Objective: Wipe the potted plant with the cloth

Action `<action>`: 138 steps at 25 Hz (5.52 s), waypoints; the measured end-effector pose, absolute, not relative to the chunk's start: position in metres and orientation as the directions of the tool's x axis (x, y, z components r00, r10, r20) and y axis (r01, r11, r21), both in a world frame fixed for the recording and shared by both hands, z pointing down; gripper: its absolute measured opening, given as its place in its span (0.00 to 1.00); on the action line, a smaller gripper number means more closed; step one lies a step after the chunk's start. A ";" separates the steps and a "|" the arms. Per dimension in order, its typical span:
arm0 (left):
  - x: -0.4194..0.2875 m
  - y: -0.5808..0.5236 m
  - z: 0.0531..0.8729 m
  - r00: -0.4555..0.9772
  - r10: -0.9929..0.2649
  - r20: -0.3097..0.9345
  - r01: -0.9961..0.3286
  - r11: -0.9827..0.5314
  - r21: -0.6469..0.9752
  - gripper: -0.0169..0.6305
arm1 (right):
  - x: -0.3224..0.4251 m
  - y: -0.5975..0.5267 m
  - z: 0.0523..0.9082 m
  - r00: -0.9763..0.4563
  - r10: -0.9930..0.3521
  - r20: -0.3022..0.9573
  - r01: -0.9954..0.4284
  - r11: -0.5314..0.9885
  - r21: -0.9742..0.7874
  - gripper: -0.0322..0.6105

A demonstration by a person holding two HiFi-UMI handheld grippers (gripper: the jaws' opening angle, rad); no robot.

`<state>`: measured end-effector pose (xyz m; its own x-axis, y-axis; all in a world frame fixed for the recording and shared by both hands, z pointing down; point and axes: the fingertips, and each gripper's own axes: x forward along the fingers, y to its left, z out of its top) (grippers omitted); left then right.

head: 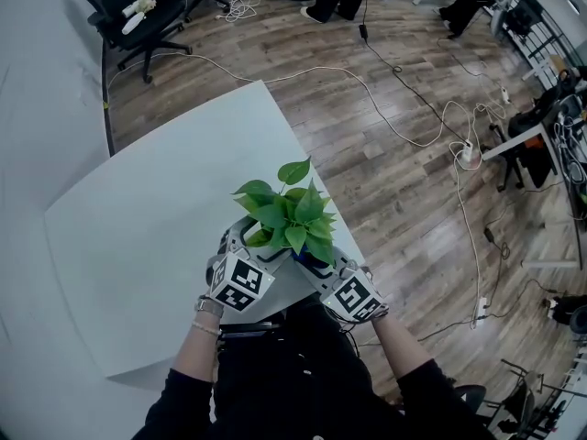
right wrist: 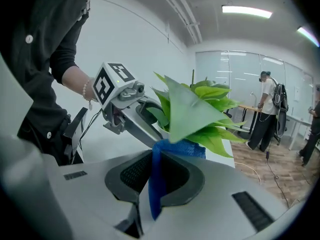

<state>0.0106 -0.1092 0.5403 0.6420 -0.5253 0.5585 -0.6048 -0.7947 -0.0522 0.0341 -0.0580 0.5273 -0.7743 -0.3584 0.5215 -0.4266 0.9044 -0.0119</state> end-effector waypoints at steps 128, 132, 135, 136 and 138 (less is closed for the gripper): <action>0.006 -0.160 0.532 0.615 -0.493 0.615 -0.592 -0.804 -0.053 0.63 | 0.063 -0.195 0.505 -0.724 -0.347 0.597 -0.348 0.930 0.118 0.17; 0.009 -0.149 0.527 0.603 -0.504 0.618 -0.610 -0.791 -0.051 0.63 | 0.068 -0.177 0.501 -0.710 -0.380 0.592 -0.397 0.911 0.109 0.17; 0.004 -0.133 0.540 0.598 -0.520 0.610 -0.633 -0.773 -0.039 0.63 | 0.065 -0.148 0.517 -0.692 -0.390 0.608 -0.403 0.907 0.123 0.17; 0.003 -0.130 0.543 0.594 -0.526 0.609 -0.640 -0.767 -0.038 0.63 | 0.064 -0.139 0.521 -0.688 -0.393 0.610 -0.404 0.906 0.129 0.17; 0.005 -0.124 0.547 0.588 -0.533 0.609 -0.650 -0.759 -0.037 0.63 | 0.063 -0.122 0.528 -0.682 -0.404 0.609 -0.405 0.903 0.146 0.17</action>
